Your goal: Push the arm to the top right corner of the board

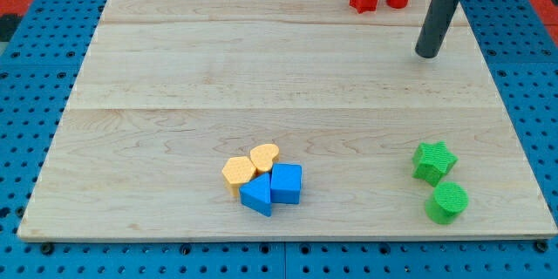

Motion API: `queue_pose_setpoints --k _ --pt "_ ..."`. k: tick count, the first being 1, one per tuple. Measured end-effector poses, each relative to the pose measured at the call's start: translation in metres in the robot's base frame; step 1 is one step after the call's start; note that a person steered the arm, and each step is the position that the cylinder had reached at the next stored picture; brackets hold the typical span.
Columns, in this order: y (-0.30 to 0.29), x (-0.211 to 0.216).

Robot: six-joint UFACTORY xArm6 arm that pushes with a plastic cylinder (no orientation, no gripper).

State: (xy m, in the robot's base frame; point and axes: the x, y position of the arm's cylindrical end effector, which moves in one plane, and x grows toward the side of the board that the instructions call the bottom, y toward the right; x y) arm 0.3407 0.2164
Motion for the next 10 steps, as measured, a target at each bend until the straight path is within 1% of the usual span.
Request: queue_pose_setpoints --k 3,4,5,6,7,8,10 --pt "0.02 -0.018" --pt "0.049 -0.041" --pt "0.051 -0.101" --pt "0.051 -0.13" --pt "0.051 -0.133" --pt "0.051 -0.119" --pt "0.051 -0.118"
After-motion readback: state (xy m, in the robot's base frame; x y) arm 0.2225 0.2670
